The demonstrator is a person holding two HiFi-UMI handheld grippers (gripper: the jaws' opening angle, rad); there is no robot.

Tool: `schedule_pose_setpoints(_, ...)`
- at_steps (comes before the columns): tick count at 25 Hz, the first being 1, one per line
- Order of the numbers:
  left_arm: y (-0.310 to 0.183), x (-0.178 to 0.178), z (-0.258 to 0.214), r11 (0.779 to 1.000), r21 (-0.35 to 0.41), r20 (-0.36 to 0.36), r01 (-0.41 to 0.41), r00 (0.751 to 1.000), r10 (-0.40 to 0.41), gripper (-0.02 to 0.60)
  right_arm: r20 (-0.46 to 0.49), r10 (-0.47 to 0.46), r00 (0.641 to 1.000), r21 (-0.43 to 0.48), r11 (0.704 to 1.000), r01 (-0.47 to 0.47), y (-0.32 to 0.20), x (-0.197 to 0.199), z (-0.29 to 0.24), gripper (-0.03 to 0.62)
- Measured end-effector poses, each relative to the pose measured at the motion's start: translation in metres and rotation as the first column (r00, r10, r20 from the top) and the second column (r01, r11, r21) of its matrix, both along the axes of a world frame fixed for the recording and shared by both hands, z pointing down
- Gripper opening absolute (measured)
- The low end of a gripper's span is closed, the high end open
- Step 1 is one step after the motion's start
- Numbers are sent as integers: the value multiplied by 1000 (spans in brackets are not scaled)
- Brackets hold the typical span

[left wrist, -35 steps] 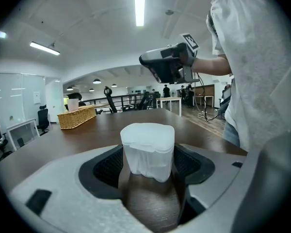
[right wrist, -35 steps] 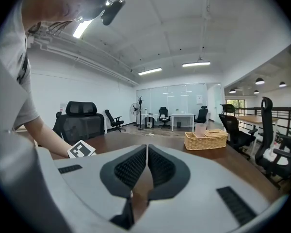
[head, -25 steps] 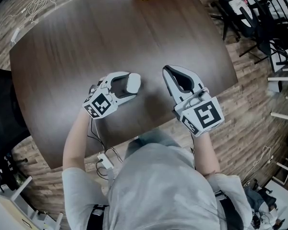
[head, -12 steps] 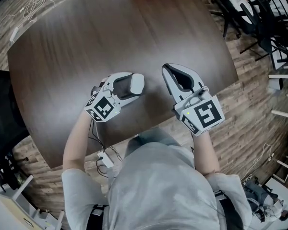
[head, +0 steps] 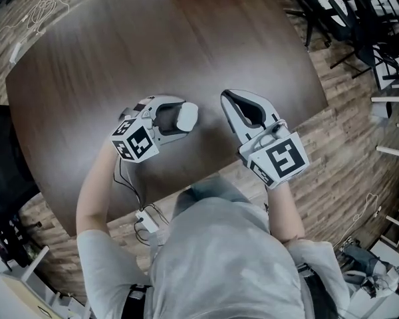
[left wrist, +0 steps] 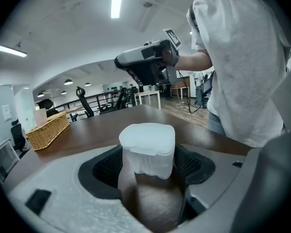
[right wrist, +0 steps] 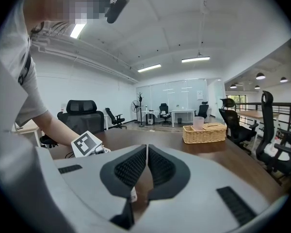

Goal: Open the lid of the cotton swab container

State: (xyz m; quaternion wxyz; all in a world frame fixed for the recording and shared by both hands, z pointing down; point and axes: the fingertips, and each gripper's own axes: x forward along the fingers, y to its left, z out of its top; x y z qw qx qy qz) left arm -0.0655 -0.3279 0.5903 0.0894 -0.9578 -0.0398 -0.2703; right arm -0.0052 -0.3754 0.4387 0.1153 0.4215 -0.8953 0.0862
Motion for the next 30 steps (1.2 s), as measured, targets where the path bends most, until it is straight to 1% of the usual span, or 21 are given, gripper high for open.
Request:
schedule_pose_setpoints(2,0,5,-1,1000,3,-1,-1,1000,1,302,2,4,1000,-3,1000,-4,0,2,1,17)
schedule_pose_setpoints(3,0,7,-1,1000,3,-6,14,1000,-14,302,4,7,1000,-4,1000,-7,1,3,1,17)
schedule_pose_setpoints(4,-1,10,-2,999,2,-14,41,999,-41,301,6,9,1000,-4,1000,-9,1,4,1,17)
schedule_pose_setpoints(6,-5,14,-3,992,-5,-37,126,991,-126,302,10,15,1000,-4,1000,-15,2,8,1,17)
schedule_pose_setpoints(8,-7,19,-3,976,-8,-59,218,974,-218,301,17,20,1000,-3,1000,-20,2,11,1,17)
schedule_pose_setpoints(9,-6,22,-3,968,-9,-67,252,965,-252,302,20,21,1000,-3,1000,-21,3,13,1,17)
schedule_pose_setpoints(10,-4,24,-2,963,-10,-74,269,960,-269,301,23,23,999,-4,1000,-23,4,14,2,17)
schedule_pose_setpoints(12,1,27,-1,966,-23,-84,256,963,-257,302,25,23,999,-4,1000,-23,7,14,3,17)
schedule_pose_setpoints(14,4,27,-1,975,-44,-90,217,971,-220,306,28,23,999,-5,1000,-23,10,15,4,17)
schedule_pose_setpoints(17,3,25,0,983,-64,-82,169,981,-174,324,32,25,999,-9,1000,-25,12,15,4,17)
schedule_pose_setpoints(20,2,25,2,988,-68,-77,140,986,-145,328,30,31,999,-14,999,-31,15,15,6,17)
schedule_pose_setpoints(27,1,35,5,988,-61,-93,143,985,-148,327,30,51,998,-15,999,-51,17,24,7,17)
schedule_pose_setpoints(30,2,37,6,981,-76,-76,176,980,-182,325,30,46,998,-11,999,-46,17,24,6,17)
